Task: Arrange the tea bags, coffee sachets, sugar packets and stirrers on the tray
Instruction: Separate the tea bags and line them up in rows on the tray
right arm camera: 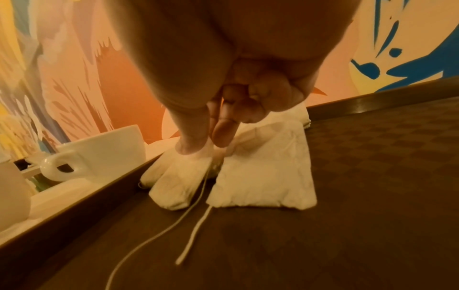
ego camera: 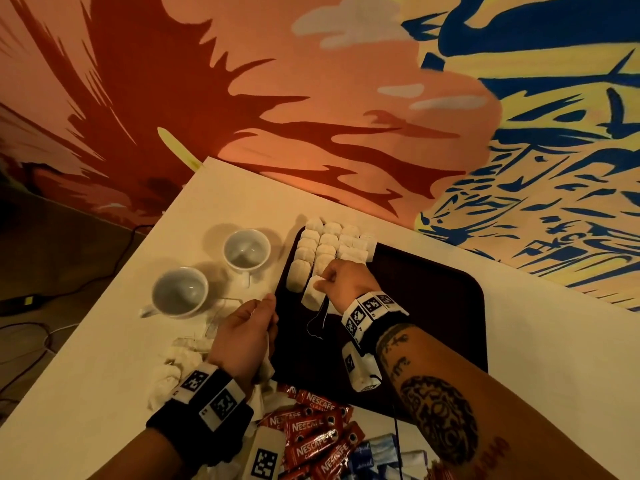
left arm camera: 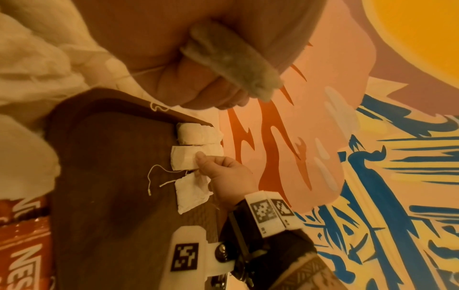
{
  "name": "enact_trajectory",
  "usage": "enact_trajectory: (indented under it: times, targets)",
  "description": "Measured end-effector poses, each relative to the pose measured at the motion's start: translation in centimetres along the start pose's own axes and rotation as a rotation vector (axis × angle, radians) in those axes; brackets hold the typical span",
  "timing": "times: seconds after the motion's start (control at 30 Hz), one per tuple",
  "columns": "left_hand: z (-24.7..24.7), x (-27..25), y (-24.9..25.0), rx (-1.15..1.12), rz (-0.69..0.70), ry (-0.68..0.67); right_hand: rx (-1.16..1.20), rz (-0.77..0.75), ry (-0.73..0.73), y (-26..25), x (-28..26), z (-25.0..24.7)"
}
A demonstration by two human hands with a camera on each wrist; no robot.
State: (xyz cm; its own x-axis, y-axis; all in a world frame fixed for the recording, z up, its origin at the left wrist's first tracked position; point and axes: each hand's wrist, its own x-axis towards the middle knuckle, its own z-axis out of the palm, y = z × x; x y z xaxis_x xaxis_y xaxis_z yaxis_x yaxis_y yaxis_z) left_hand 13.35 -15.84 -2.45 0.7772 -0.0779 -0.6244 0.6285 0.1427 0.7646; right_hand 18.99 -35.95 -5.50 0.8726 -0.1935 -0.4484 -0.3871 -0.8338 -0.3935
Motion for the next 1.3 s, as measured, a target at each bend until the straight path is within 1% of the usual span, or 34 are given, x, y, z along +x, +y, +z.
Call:
enact_trajectory:
  times: [0.1,0.2,0.27,0.33,0.4,0.47,0.53,0.57,0.67,0.73,0.8,0.87,0.93,1.0,1.1,1.2,1.3]
  targets:
    - [0.4,-0.1,-0.1,0.000,0.016,0.001,0.015,0.000,0.059,-0.1,-1.0,-0.7]
    - [1.0,-0.3,0.1,-0.018,0.032,0.004,0.128,-0.101,0.109,-1.0,-4.4,-1.4]
    - [1.7,-0.5,0.4,0.014,0.080,0.035,0.285,-0.196,0.070,-1.7,-7.8,-1.3]
    - [2.4,-0.8,0.8,0.125,0.152,0.100,0.496,-0.261,-0.040,-2.4,-11.3,-0.9]
    - [3.0,-0.7,1.2,0.076,0.182,0.128,0.638,-0.282,-0.141,-2.6,-13.8,0.2]
    - [3.4,-0.7,1.2,0.090,0.159,0.156,0.704,-0.265,-0.154,-2.3,-15.0,1.4]
    - [4.0,-0.6,0.8,0.100,0.104,0.175,0.743,-0.255,-0.103,-1.7,-15.5,2.1]
    - [4.5,-0.7,0.5,0.125,0.082,0.123,0.742,-0.250,-0.078,-1.4,-15.6,2.2]
    - [5.0,-0.4,-0.8,0.015,0.027,0.028,0.792,-0.217,-0.015,-0.2,-16.0,2.0]
    - [4.8,-0.2,-1.0,0.027,-0.011,0.002,0.856,-0.190,0.081,0.3,-16.1,1.6]
    - [4.5,-0.5,-0.7,-0.057,-0.042,-0.023,0.964,-0.147,0.163,0.8,-16.0,1.0]
    - [4.5,-1.3,-0.4,-0.104,-0.063,-0.146,1.067,-0.108,0.204,1.0,-15.8,0.5]
    - [4.5,-2.0,-0.7,-0.086,-0.030,-0.265,1.093,-0.100,0.222,1.1,-15.6,0.5]
    - [4.5,-2.5,-0.9,-0.064,0.034,-0.299,1.068,-0.116,0.211,1.2,-15.4,0.9]
    - [4.7,-3.3,-0.3,0.035,0.128,-0.269,0.970,-0.142,0.166,1.5,-15.1,1.7]
    - [4.1,-3.0,-0.5,0.233,0.253,-0.229,0.913,-0.169,0.205,2.0,-14.5,1.9]
    - [2.9,-2.1,-1.2,0.439,0.298,-0.190,0.836,-0.220,0.178,1.7,-13.6,1.6]
